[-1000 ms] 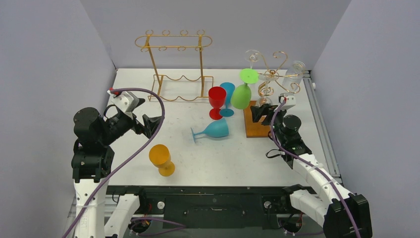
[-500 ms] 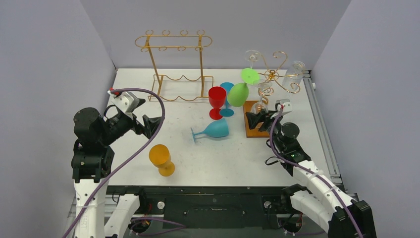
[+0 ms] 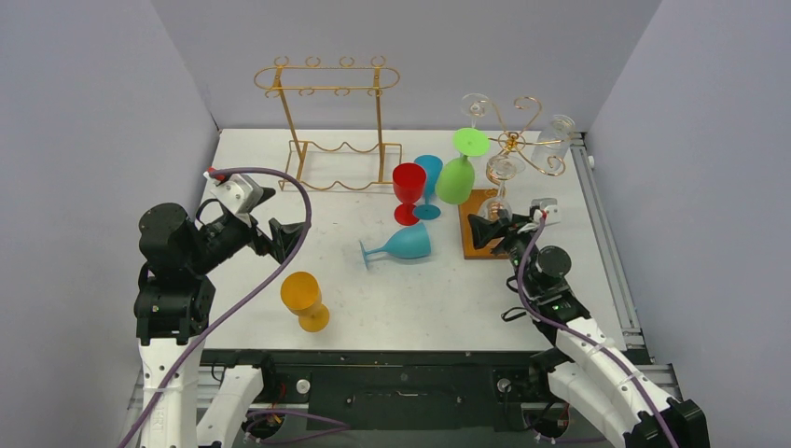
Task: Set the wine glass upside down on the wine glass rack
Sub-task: Turn the wine glass upside down at the wine rack.
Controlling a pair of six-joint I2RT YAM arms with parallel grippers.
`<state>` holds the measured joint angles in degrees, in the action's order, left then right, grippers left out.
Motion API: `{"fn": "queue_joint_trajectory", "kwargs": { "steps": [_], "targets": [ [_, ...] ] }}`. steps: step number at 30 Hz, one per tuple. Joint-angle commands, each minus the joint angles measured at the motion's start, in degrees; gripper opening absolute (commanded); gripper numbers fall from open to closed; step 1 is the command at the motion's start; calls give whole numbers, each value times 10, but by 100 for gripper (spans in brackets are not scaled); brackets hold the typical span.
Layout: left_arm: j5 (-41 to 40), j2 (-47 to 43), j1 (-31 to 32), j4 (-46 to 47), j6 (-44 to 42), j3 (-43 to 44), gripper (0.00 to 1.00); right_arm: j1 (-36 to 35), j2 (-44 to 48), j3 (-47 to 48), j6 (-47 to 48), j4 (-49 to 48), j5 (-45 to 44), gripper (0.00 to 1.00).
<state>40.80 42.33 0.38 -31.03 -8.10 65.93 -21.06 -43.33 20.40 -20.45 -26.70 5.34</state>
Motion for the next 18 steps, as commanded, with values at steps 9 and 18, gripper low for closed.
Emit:
{"fn": "queue_joint_trajectory", "kwargs": {
  "steps": [9,18],
  "targets": [
    [10,0,-1,4,-3,20,96,-3,-25,-9,-13,-46,-34,63],
    [11,10,-1,5,1,22,96,-7,-24,13,-12,28,-52,78]
  ]
}}
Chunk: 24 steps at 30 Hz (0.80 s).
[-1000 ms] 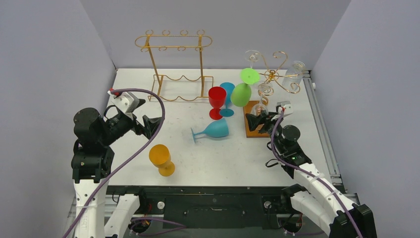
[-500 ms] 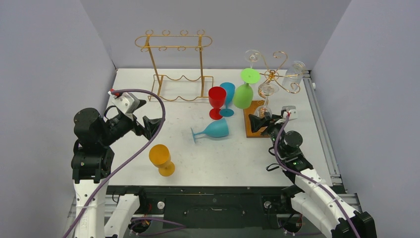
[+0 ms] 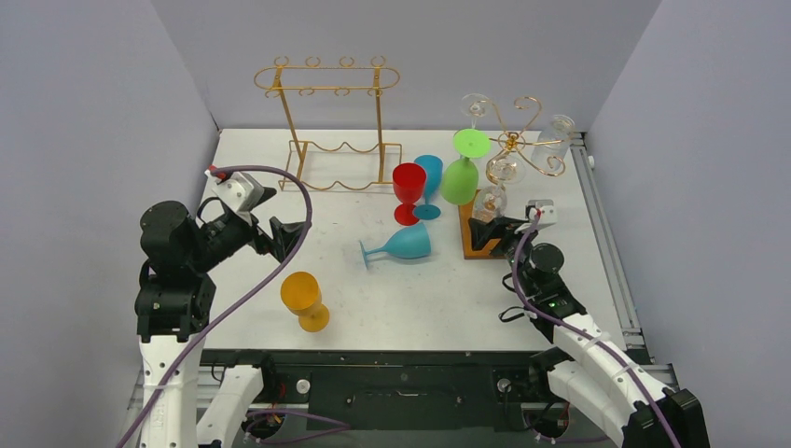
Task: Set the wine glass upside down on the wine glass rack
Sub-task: Turn the wine glass upside down at the wine rack, then adjust the wine rack at the center of the board.
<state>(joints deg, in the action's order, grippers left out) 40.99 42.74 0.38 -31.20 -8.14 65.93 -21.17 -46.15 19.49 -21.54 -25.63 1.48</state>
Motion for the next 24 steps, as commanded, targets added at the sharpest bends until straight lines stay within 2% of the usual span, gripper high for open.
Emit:
{"fn": "queue_joint_trajectory", "kwargs": {
  "steps": [1,5,9,13,18,24],
  "targets": [
    [9,7,0,7,3,23,96,-6,9,22,-2,26,-28,78],
    [9,12,-1,6,6,26,96,-7,47,13,-12,55,-33,78],
    [9,17,0,0,10,29,96,-23,106,10,-20,123,-37,79],
    [11,19,-1,-4,17,22,96,-105,144,20,-29,188,-63,79],
    [9,21,-1,-20,17,12,96,-284,100,48,-32,221,-192,78],
    [6,22,0,-42,12,2,96,-301,-41,76,-35,139,-185,74]
  ]
}}
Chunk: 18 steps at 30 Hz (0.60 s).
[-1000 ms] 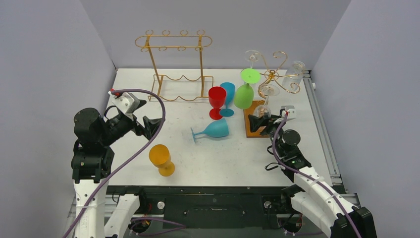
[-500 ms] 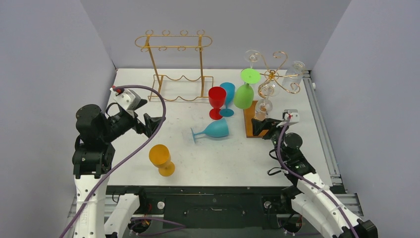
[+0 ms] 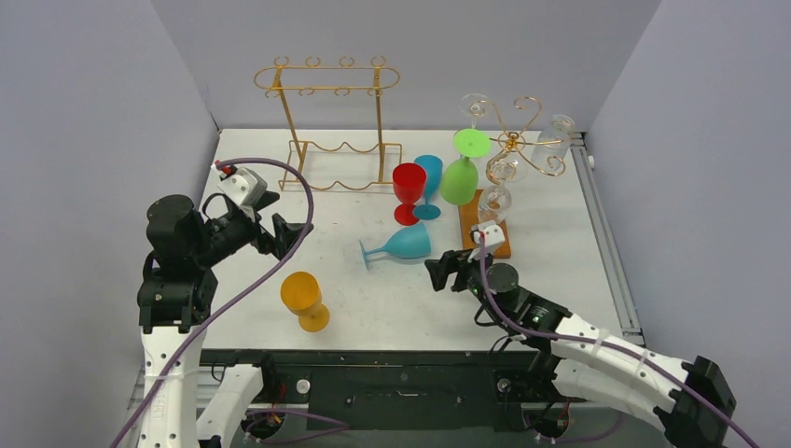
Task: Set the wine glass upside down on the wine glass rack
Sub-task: Adjust the wine rack at the center of the board.
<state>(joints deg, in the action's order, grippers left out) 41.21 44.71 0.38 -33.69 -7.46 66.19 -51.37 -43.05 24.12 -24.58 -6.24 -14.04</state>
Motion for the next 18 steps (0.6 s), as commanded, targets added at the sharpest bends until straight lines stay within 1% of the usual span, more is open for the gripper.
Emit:
{"fn": "queue_joint_trajectory", "kwargs": {
  "steps": [1,4,6,11,18],
  "targets": [
    [3,3,-1,-23,2,-1,96,7,-95,33,-3,-72,-20,74],
    [6,4,-1,-35,-11,2,96,40,-159,43,-9,-119,22,74],
    [7,4,-1,-41,-15,3,96,51,-197,47,-10,-152,32,75],
    [13,1,-1,-49,-22,6,96,61,-269,46,-5,-226,39,78],
    [13,2,-1,-66,-34,8,96,70,-371,50,-15,-326,74,77]
  ]
}}
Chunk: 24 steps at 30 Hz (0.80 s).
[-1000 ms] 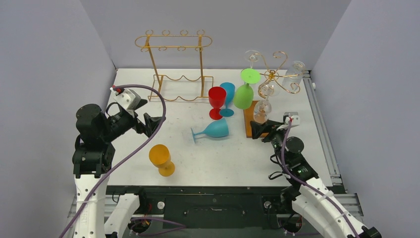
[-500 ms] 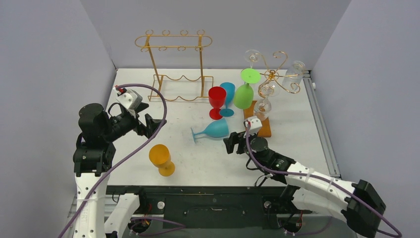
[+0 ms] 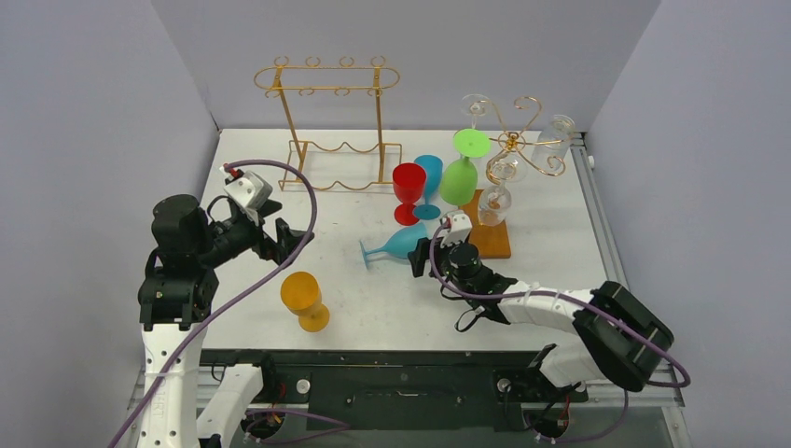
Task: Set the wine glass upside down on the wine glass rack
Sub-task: Adjust the wine rack at the center of the board.
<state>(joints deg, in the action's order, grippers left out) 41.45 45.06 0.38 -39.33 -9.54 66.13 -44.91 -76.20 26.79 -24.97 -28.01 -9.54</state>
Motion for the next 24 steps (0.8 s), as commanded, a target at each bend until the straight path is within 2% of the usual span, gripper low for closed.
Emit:
{"fn": "queue_joint_trajectory", "kwargs": {
  "steps": [1,5,12,15,21,23,24],
  "targets": [
    [9,-2,-1,-12,-16,8,96,5,-53,25,-14,-123,37,77],
    [8,1,-1,-21,-26,11,96,3,-92,27,-30,-171,77,71],
    [12,9,0,-33,-48,8,100,-21,-79,19,-45,-188,103,56],
    [10,11,-1,-41,-71,-6,90,-23,-78,9,-63,-202,112,46],
    [-8,25,-1,-64,-117,-35,80,-22,-83,10,-79,-214,127,30],
    [-13,31,0,-71,-124,-38,80,-21,-74,8,-77,-207,123,31],
    [-14,32,-1,-72,-126,-37,80,-20,-64,6,-72,-193,110,37]
  ]
}}
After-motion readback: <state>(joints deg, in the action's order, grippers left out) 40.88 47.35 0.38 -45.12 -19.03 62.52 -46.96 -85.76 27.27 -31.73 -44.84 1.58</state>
